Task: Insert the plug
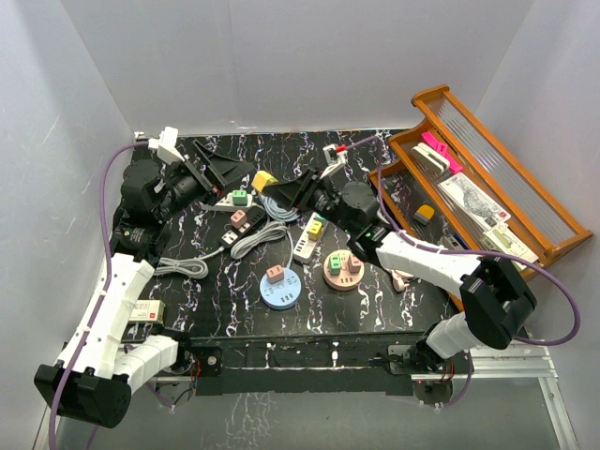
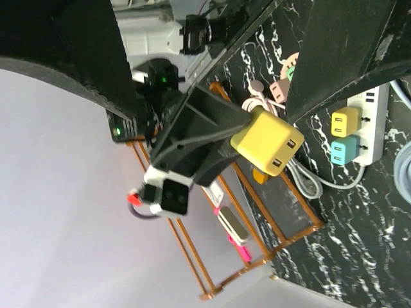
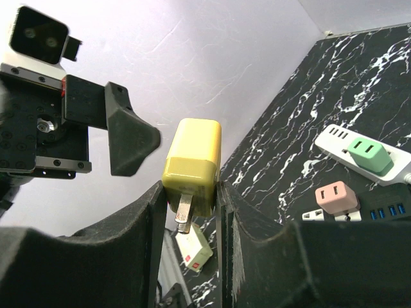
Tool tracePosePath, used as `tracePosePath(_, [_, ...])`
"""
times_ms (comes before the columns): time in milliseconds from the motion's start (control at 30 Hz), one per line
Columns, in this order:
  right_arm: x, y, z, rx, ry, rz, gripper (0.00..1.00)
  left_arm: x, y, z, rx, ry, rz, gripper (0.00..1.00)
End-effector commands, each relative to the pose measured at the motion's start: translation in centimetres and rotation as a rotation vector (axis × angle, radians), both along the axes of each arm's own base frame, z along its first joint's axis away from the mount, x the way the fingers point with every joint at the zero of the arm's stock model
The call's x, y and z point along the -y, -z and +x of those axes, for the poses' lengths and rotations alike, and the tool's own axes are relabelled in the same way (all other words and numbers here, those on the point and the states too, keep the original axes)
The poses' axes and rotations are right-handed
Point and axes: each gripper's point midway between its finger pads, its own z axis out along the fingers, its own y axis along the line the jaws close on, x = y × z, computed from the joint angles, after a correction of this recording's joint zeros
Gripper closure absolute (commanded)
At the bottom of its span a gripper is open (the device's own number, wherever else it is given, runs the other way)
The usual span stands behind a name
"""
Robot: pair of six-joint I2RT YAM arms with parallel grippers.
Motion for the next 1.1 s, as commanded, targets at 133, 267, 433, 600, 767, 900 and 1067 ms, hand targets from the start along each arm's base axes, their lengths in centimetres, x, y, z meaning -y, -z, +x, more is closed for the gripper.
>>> tracePosePath(133, [2.1,-7.9,-4.9,0.057,-0.268,0.289,0.83,3.1,-3.1,-3.3,0.151,0.336,-0.084,0.07])
tracePosePath(267, [2.2,-9.0,-6.0,0.044,-0.351,0.365,0.82,3.8,-3.4,-3.7,0.107,0.418,-0.148,0.17])
tracePosePath(433, [2.1,-9.5,-6.9,0.037,-0.430,0.423,0.82,3.9,-2.6,-3.5,0.067,0.419,-0.112,0.28])
tracePosePath(600, [2.2,-8.7,-6.7,0.018,-0.420,0.424,0.82,3.8,-3.5,-4.4,0.097,0.439,-0.133,0.45])
tracePosePath(767, [2.2,-8.1,-6.2,0.014,-0.373,0.394,0.82,3.9,-3.2,-5.1,0.061,0.478,-0.132,0.60])
tracePosePath(900, [1.8,-7.6,-5.2,0.009,-0.330,0.334,0.82,3.9,-2.5,-5.4,0.038,0.489,-0.107,0.61])
tracePosePath(1067, [1.6,-7.2,-4.3,0.019,-0.288,0.283,0.80,3.8,-2.8,-5.8,0.058,0.504,-0.088,0.65])
